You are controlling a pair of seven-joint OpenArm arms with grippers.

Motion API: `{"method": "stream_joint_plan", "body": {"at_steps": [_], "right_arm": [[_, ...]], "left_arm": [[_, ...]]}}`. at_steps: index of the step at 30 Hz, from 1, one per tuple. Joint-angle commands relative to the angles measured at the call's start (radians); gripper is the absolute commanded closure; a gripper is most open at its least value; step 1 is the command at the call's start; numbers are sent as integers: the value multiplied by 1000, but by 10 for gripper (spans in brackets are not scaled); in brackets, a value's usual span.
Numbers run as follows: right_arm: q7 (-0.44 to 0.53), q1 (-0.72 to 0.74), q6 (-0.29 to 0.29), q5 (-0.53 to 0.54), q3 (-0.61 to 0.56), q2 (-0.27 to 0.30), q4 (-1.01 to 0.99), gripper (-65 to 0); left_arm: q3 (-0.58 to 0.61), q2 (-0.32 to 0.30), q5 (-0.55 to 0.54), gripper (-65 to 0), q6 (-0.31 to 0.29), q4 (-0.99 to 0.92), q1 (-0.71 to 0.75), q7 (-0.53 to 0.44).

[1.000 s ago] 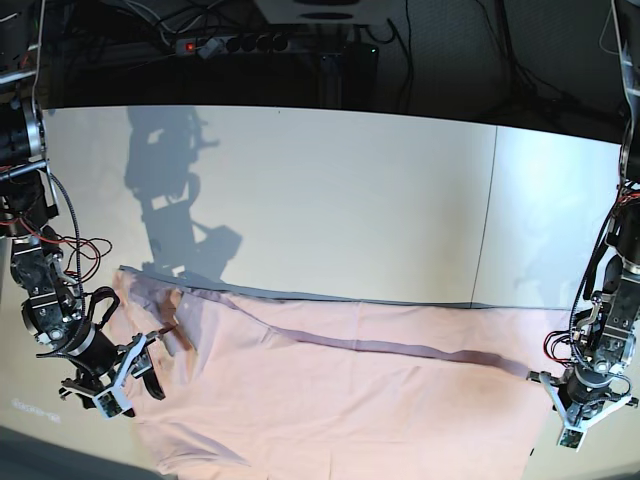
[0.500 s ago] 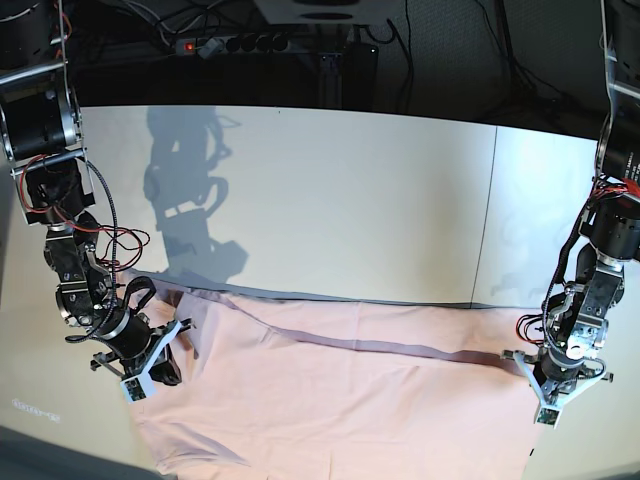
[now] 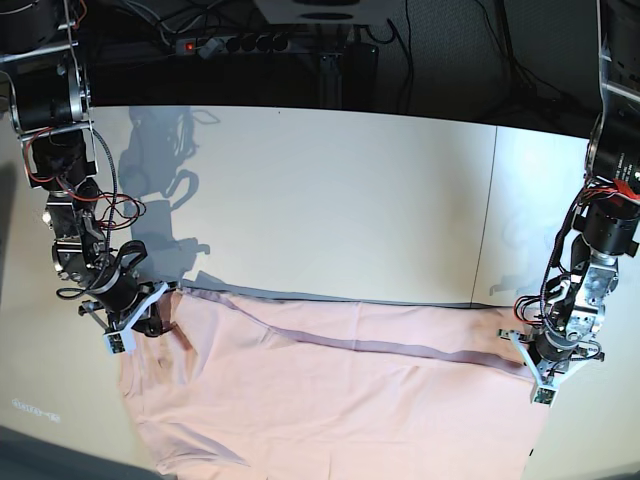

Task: Fold the T-shirt properly
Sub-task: 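Drag the shirt back with both grippers, spreading it flat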

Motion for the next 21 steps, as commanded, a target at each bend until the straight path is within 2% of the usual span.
{"method": "stream_joint_plan", "body": {"at_steps": [1,7,11,13,18,21], "right_arm": [[26,20,27,2,8,13,15,0],[25,-10,27,-7,8,14,15,0],[25,-19,27,-8,8,13,15,0],[25,-18,27,-8,8,14,15,0],[19,-18,29,-8,8,14,15,0],[-5,-18,29,-9,8,14,15,0]], "left_arm": [[-7,-9,2,0,-14,10,-31,-3],[-7,-9,17,0,-16,10,-27,135],[-7,-9,20,0,-101,10,-30,231],[-7,-10,20,0,-119,10,-30,244],[-7,-10,20,0,-121,10,-30,270],[-7,-13,21,0,-165,10,-30,301]]}}
